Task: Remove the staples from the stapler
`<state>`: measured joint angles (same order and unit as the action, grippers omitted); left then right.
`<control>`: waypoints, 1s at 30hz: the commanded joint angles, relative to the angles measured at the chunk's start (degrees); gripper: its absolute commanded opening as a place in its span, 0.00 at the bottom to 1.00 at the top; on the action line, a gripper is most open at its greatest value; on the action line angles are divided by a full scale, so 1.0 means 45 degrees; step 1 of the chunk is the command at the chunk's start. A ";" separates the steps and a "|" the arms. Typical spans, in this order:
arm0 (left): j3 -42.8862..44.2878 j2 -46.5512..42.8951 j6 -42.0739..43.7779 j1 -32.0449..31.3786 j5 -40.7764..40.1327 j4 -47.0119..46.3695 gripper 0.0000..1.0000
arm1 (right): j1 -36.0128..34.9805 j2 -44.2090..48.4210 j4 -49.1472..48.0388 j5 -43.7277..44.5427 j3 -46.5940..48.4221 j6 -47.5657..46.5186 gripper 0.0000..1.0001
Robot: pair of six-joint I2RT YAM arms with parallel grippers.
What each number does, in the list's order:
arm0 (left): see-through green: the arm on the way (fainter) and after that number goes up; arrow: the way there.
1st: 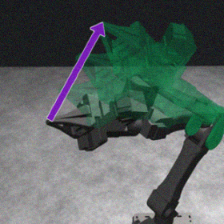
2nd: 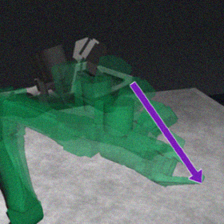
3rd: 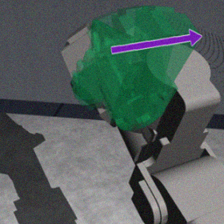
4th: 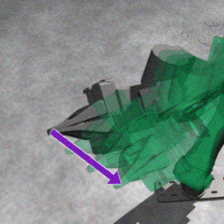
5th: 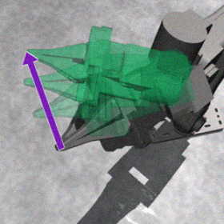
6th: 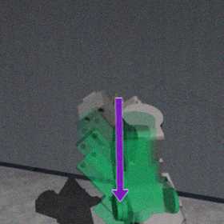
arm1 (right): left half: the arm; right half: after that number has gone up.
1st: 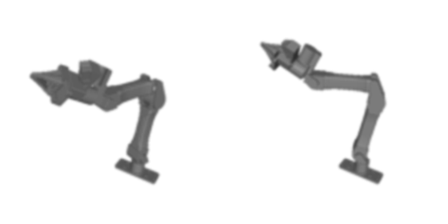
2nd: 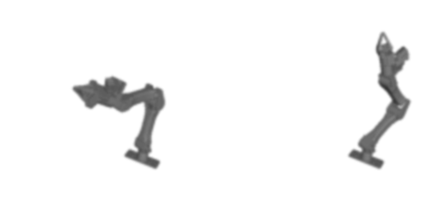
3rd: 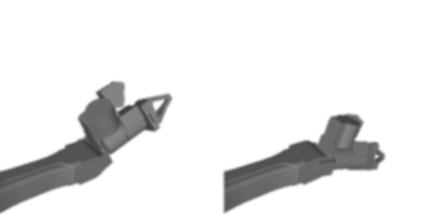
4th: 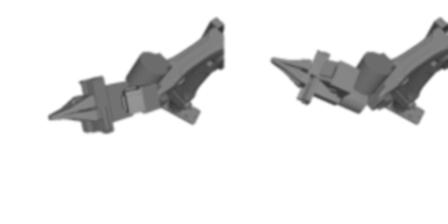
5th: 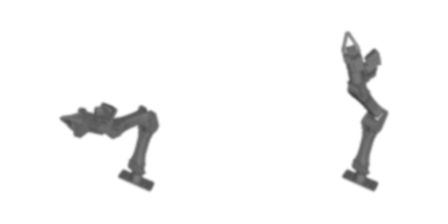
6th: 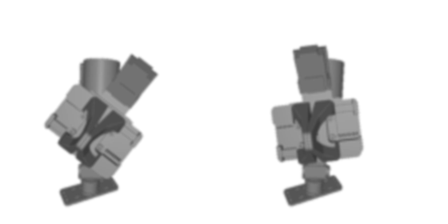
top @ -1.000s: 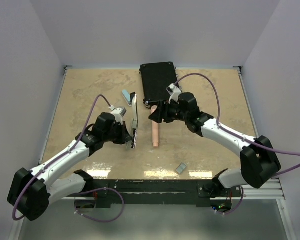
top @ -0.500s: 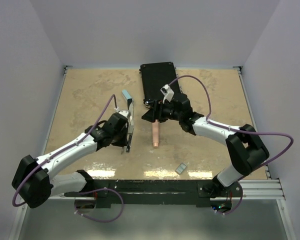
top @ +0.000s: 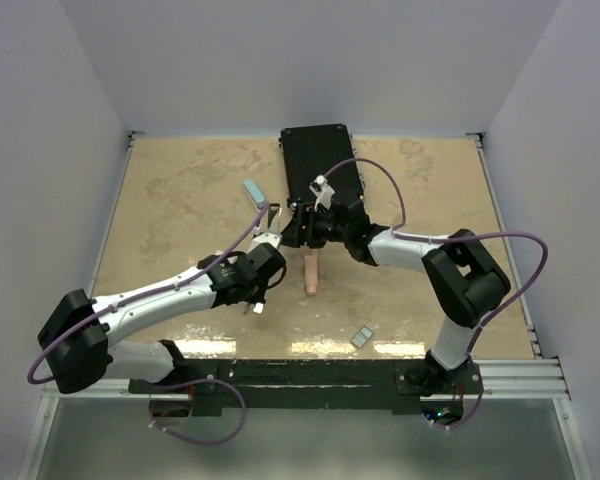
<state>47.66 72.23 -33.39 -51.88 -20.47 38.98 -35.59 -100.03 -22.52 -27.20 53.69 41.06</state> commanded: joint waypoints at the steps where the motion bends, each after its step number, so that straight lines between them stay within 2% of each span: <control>1: 0.0795 0.0607 -0.0276 -0.0638 -0.1915 -0.0206 0.00 | -0.0215 -0.0309 -0.0464 -0.0245 0.1251 0.0290 0.74; 9: 0.1088 0.1643 -0.1174 -0.2182 -0.3887 0.0594 0.00 | -0.0215 -0.1481 -0.0327 -0.0147 0.2111 0.0407 0.73; 13: 0.1693 0.2405 -0.2091 -0.2728 -0.5584 0.2211 0.00 | -0.0235 -0.1833 -0.0190 -0.0147 0.2384 0.0310 0.73; 17: 0.2104 0.2972 -0.2639 -0.3334 -0.6602 0.2802 0.00 | -0.0215 -0.2088 0.0044 -0.0147 0.2620 0.0349 0.72; 23: 0.2085 0.2935 -0.1840 -0.3374 -0.5612 0.1906 0.00 | -0.0196 -0.1874 0.0355 0.0146 0.2365 0.0096 0.71; 30: 0.1578 0.0398 -0.0590 -0.3160 -0.3111 -0.0496 0.00 | -0.0195 -0.1600 0.1507 0.0322 0.3456 -0.0334 0.72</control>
<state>54.04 83.46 -39.97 -66.57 -38.94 47.31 -36.36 -110.10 -18.52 -26.46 63.64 41.93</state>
